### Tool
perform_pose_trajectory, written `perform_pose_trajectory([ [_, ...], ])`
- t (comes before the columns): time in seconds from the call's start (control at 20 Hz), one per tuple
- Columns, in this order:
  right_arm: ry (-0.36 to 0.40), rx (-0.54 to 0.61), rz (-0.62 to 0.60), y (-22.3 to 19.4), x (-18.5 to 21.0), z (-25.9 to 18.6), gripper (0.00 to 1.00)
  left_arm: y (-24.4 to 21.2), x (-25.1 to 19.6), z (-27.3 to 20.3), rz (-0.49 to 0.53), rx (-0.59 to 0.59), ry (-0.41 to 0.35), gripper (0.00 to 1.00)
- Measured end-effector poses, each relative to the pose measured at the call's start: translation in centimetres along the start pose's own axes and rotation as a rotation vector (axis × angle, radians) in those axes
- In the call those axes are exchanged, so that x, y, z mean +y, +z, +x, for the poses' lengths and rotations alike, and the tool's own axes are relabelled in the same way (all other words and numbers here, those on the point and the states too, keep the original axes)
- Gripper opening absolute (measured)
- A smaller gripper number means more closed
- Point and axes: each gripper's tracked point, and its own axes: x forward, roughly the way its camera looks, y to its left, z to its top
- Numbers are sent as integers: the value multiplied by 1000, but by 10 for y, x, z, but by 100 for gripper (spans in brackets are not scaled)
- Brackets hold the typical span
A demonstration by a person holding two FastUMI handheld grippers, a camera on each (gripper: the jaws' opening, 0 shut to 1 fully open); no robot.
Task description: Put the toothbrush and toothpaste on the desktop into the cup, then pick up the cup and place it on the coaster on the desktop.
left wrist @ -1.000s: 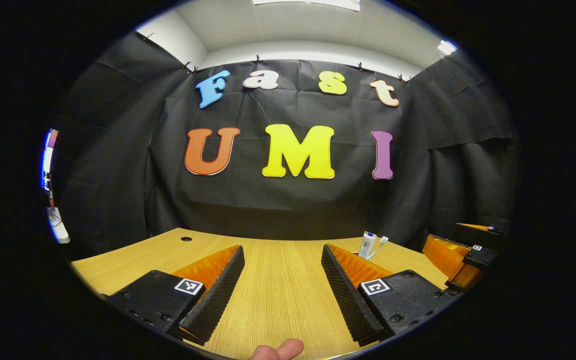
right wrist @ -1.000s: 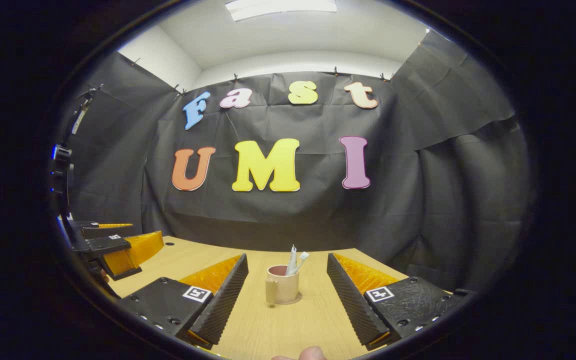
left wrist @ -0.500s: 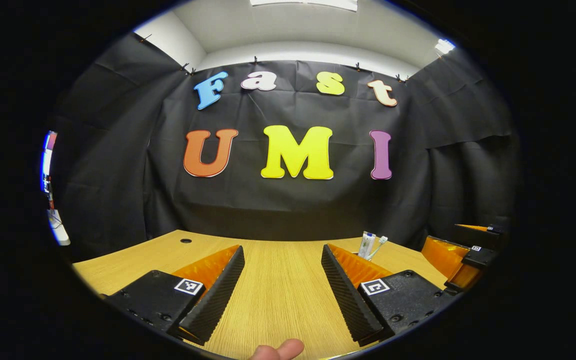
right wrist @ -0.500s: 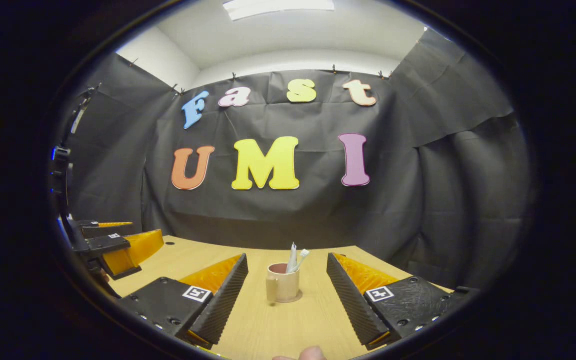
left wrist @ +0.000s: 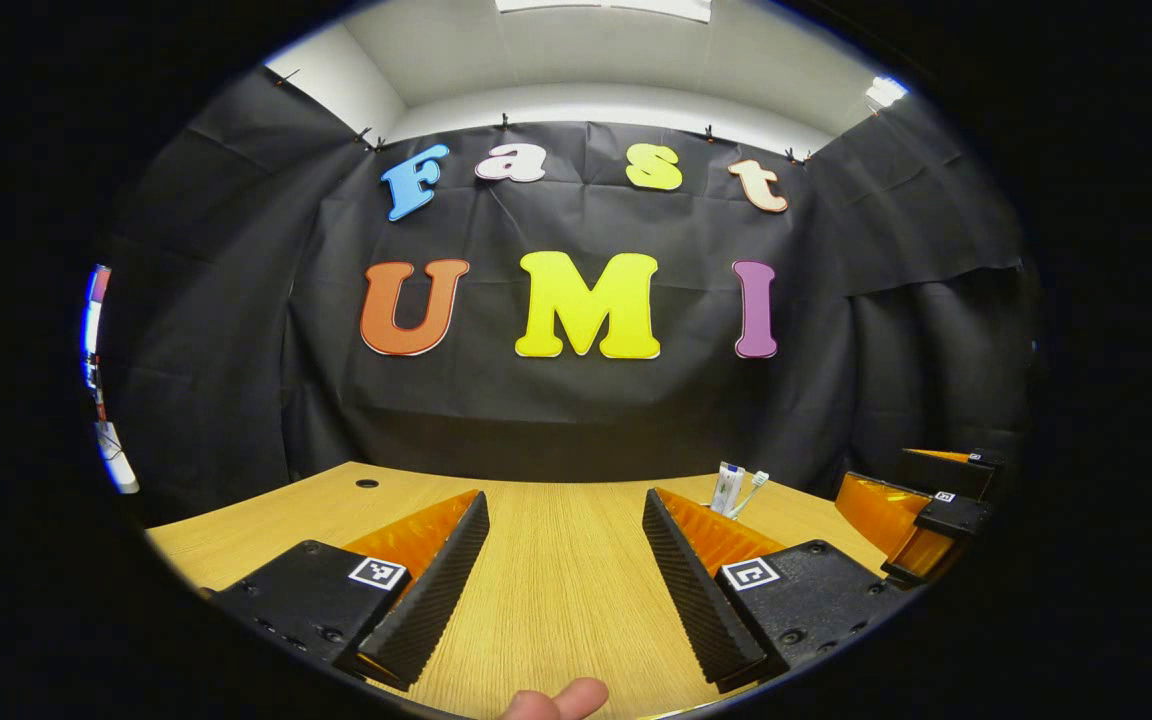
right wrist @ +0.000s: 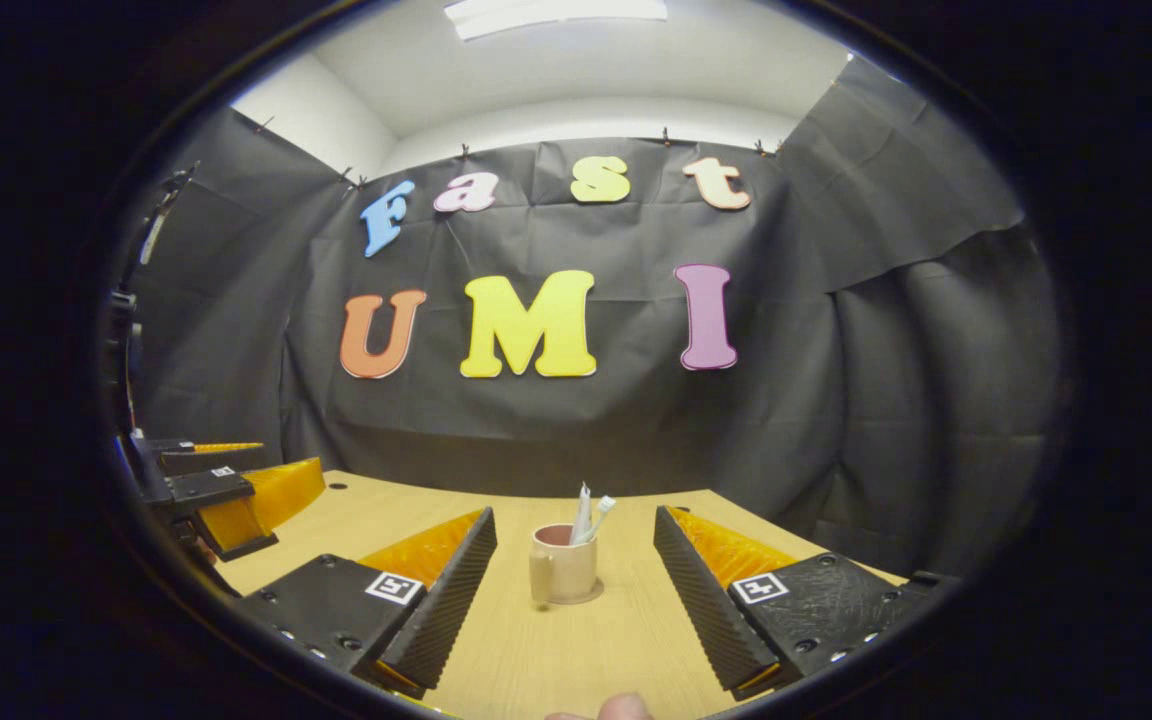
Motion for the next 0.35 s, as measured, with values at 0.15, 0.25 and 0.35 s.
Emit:
perform_pose_trajectory([
  [0.15, 0, 4, -2, -2, 0, 1, 96, 0, -1, 0, 0, -1, 0, 99],
  [0.25, 1, 4, -1, -2, 0, 1, 96, 0, -1, -1, 2, -3, -1, 99],
  [0.35, 2, 6, 0, -2, 0, 0, 96, 1, -1, -1, 5, -5, 0, 99],
])
